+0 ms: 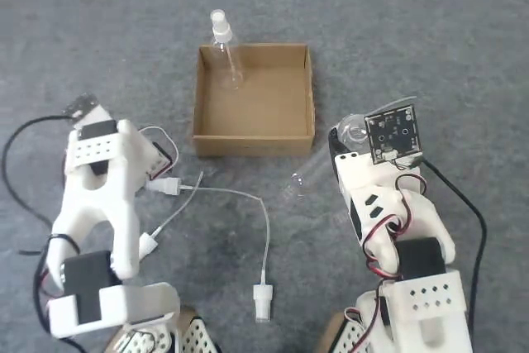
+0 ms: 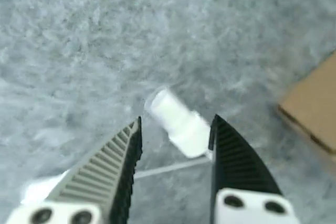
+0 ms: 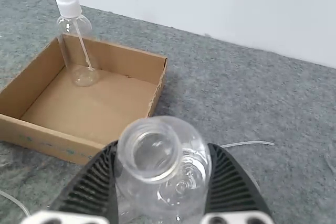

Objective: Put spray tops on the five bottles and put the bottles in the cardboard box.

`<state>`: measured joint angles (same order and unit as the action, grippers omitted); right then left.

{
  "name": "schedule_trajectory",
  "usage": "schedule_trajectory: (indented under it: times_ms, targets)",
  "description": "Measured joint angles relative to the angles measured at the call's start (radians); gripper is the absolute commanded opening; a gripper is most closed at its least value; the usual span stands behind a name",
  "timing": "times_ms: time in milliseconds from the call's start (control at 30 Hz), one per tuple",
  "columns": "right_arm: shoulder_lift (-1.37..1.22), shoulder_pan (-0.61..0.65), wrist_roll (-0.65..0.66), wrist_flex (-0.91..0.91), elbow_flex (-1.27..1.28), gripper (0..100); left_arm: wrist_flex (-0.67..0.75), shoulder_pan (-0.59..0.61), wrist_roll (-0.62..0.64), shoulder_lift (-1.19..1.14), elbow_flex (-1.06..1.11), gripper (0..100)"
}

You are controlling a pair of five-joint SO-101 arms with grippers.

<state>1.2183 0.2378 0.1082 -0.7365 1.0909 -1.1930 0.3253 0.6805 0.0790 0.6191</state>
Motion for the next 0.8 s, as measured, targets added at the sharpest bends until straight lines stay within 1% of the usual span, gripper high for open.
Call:
schedule_trajectory:
  times_ms: [133,367,500,567,733,800]
  targets:
    - [0.000,0.000,0.000,0.000,0.000,0.6,0.091,-0.002,0.052,0.000,0.054,20]
    - [0.000,0.000,0.000,0.000,0.000,0.6,0.210,-0.078,0.126,0.000,0.163,20]
    - [0.000,0.000,0.005,0.000,0.000,0.6,0.284,-0.084,0.172,0.000,0.186,19]
    - [0.000,0.000,0.006,0.000,0.000,0.6,0.295,-0.087,0.176,0.000,0.187,16]
    - [0.000,0.000,0.006,0.000,0.000,0.6,0.301,-0.087,0.201,0.000,0.187,2]
    - [0.000,0.000,0.009,0.000,0.000,0.6,0.302,-0.087,0.206,0.000,0.187,2]
